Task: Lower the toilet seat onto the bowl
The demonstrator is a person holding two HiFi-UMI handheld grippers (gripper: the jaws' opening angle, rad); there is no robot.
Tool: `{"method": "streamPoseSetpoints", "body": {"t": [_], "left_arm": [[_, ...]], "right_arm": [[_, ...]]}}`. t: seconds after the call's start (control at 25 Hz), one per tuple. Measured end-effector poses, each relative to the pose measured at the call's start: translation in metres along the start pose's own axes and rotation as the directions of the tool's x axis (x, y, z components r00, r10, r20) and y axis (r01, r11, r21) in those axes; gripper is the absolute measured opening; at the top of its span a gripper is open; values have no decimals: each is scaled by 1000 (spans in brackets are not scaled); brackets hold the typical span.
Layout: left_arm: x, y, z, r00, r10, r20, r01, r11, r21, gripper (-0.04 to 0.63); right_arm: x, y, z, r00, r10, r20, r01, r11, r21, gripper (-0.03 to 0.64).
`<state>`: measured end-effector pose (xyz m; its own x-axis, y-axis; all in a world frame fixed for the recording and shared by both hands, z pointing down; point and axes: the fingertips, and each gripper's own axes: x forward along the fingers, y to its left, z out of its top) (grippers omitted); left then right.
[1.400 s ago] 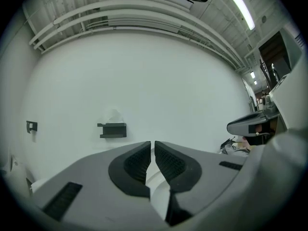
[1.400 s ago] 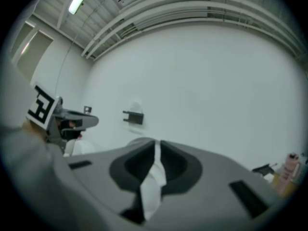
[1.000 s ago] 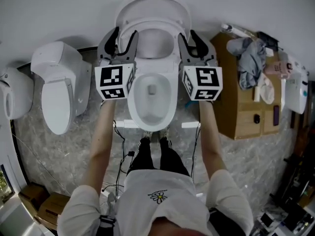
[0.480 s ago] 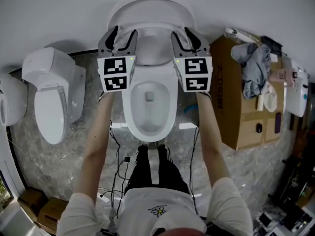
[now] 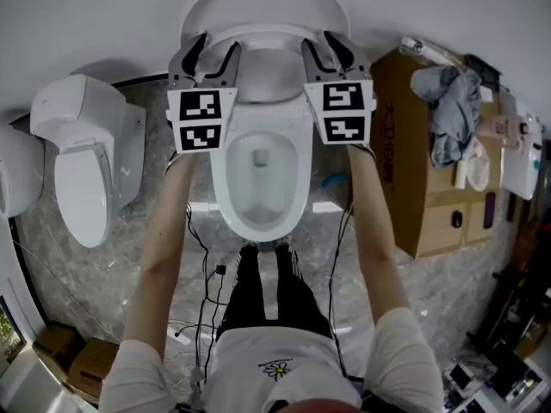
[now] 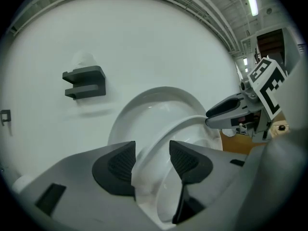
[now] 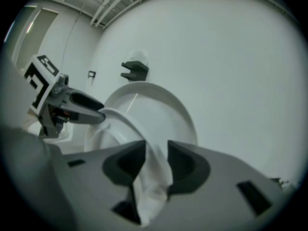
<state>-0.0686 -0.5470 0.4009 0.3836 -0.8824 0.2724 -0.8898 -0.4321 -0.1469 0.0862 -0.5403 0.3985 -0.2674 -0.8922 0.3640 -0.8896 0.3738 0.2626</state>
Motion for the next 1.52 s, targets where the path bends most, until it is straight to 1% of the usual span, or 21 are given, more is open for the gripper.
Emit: {"method": "streamPoseSetpoints", "body": {"t": [0.12,0.16,0.24,0.28,0.4,0.56,0.68,0.76,0.92,1.04,1.12,1.4,1.52], "left_arm": [[5,4,-4,1000,-6,-27,6,1000,4,227],[7,6,-5,999,-7,-39,7,1000,14,209],[9,9,-6,999,-3,-52,5,999,37,146],[9,11,-6,998,-4,-55,6,999,39,141],[9,12,-6,998,-9,-60,11,1000,24,138],[8,12,-7,997,-13,-70,15,999,28,132],[8,12,-7,998,-12,-55,15,999,51,123],[7,13,-7,999,-14,-52,17,999,50,120],[4,12,-7,998,-26,-52,28,999,34,121],[-1,10,-6,998,-41,-42,41,999,2,123],[-6,10,-6,998,-46,-37,46,999,-3,124],[-30,-1,-9,997,-64,-33,65,998,17,126],[-41,-9,-14,997,-76,-31,77,997,14,127]], "right_arm": [[5,3,0,1000,5,-7,-5,1000,-23,155],[6,3,0,1000,3,-10,-4,1000,-29,144],[9,4,0,1000,1,-14,-1,999,-32,126],[10,4,-1,1000,2,-15,-2,1000,-26,124],[10,3,0,1000,-2,-13,2,1000,-16,124],[11,3,-1,999,-46,0,46,997,-56,112],[11,2,-1,999,-37,19,38,999,-29,114],[11,3,-1,999,-33,17,34,999,-27,114],[8,3,-2,999,-44,1,44,999,-16,112],[3,4,-1,998,-56,3,56,998,-8,112],[-1,6,-1,999,-51,9,51,999,-4,112],[-25,16,-5,998,-55,5,55,998,-8,112],[-37,21,-11,999,-49,-3,49,998,-29,112]]}}
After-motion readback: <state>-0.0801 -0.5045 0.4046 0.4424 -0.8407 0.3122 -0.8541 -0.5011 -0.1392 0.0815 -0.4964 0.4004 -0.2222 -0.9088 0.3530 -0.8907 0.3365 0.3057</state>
